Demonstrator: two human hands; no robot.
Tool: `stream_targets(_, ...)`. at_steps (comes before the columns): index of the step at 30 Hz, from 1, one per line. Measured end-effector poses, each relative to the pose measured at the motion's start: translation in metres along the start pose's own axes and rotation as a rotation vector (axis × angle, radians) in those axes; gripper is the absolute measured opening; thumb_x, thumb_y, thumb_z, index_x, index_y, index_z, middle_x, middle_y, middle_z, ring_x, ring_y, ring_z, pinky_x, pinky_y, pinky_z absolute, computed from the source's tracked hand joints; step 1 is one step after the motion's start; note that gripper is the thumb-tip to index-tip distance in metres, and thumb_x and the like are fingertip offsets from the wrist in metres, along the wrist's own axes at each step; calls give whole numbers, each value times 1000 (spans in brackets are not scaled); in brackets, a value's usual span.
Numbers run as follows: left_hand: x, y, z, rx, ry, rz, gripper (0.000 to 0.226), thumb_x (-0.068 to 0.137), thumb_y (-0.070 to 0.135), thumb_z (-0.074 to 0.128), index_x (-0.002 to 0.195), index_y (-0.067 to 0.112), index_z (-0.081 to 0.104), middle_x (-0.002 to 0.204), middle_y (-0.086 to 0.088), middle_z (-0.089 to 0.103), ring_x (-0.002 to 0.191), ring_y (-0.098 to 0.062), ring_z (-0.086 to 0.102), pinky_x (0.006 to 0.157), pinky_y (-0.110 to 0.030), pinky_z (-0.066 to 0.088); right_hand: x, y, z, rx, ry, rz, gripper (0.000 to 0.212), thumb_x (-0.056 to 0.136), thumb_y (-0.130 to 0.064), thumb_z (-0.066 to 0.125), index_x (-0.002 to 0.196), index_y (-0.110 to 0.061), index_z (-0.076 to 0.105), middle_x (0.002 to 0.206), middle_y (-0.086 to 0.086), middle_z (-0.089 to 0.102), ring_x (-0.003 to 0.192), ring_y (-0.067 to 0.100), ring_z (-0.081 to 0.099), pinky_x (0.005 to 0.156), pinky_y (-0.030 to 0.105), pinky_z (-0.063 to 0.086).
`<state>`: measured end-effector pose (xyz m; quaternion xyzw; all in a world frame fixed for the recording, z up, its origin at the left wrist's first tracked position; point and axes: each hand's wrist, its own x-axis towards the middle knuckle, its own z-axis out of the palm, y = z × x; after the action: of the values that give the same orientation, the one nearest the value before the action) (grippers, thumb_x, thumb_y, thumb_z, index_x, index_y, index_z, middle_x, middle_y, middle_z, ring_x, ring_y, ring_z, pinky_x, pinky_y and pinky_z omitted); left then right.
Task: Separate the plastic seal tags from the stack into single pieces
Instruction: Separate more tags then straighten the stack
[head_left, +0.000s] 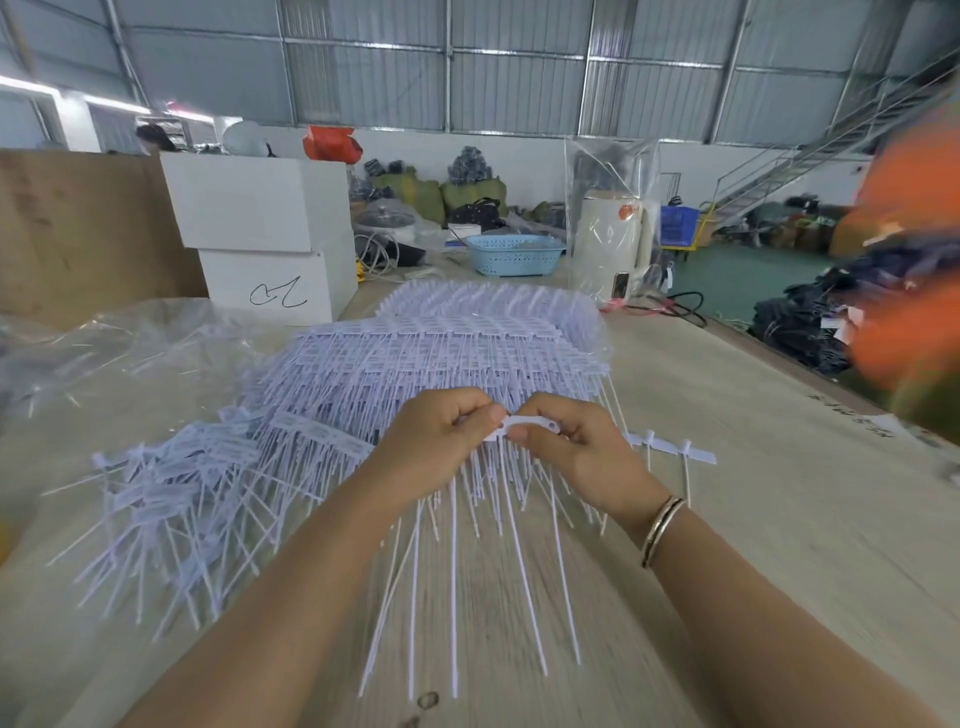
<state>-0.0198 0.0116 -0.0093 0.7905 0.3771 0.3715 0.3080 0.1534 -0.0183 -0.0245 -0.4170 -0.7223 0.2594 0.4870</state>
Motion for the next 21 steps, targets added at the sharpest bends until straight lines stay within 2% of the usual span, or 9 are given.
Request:
stream_targets(3, -3, -1, 2, 88, 44, 64, 26, 95, 29, 53, 71, 31, 61, 41, 14, 43, 39, -3, 38, 44, -15, 26, 0, -1, -2, 58, -26, 40, 19, 91, -9, 59, 73, -14, 62, 56, -7, 49, 56, 17, 41, 57, 28, 33)
stream_targets(6, -8, -1, 6, 348, 149, 159, 19, 91, 46, 49, 84, 32, 60, 42, 10, 48, 38, -7, 43, 44, -17, 24, 1, -4, -8, 34, -171, 98, 25, 91, -19, 58, 76, 1, 60, 55, -7, 51, 56, 12, 43, 58, 20, 35)
stream_targets(8, -9, 0, 8, 541, 183, 214, 29, 88, 56, 40, 87, 29, 50, 45, 5, 47, 47, -12, 46, 56, -23, 26, 1, -6, -14, -8, -248, 135, 32, 89, -24, 57, 80, 6, 58, 56, -11, 51, 57, 10, 44, 62, 19, 37)
stream_targets(10, -7, 2, 12, 727, 180, 270, 34, 91, 55, 32, 72, 28, 38, 47, 8, 38, 50, -12, 40, 71, -33, 32, 0, -6, -18, -41, -286, 165, 26, 92, -21, 57, 85, 4, 59, 57, -12, 53, 59, 10, 47, 64, 22, 38)
stream_targets(12, -6, 3, 14, 792, 150, 288, 44, 95, 50, 34, 58, 25, 30, 48, 7, 36, 50, -12, 36, 80, -33, 33, -2, -6, -20, -65, -306, 193, 23, 94, -19, 57, 84, 1, 59, 57, -12, 53, 58, 9, 47, 63, 20, 38)
stream_targets(15, -4, -3, 12, 557, 92, 238, 45, 95, 42, 47, 57, 19, 46, 46, 1, 44, 48, -16, 45, 70, -30, 35, -1, -8, -18, -71, -294, 203, 19, 92, -18, 59, 73, -15, 61, 57, -12, 52, 56, 7, 45, 59, 17, 38)
stream_targets(18, -5, -4, 11, 279, 82, 152, 39, 95, 37, 52, 61, 16, 58, 45, 4, 46, 43, -10, 42, 51, -26, 33, 2, -12, -16, -63, -223, 143, 32, 91, -18, 60, 64, -35, 64, 54, -10, 50, 54, 11, 43, 56, 21, 35)
stream_targets(19, -4, -4, 12, 188, 86, 122, 39, 95, 35, 52, 61, 15, 57, 47, 4, 44, 44, -9, 40, 50, -25, 31, 2, -13, -14, -49, -182, 111, 32, 91, -18, 60, 66, -36, 66, 54, -9, 50, 55, 13, 43, 57, 23, 34)
stream_targets(21, -3, -1, 11, 17, 85, 63, 39, 94, 33, 53, 64, 9, 59, 53, 0, 48, 49, -11, 43, 52, -25, 32, 2, -12, -10, 4, -98, 56, 20, 90, -17, 61, 74, -27, 69, 56, -5, 50, 56, 14, 43, 56, 23, 34)
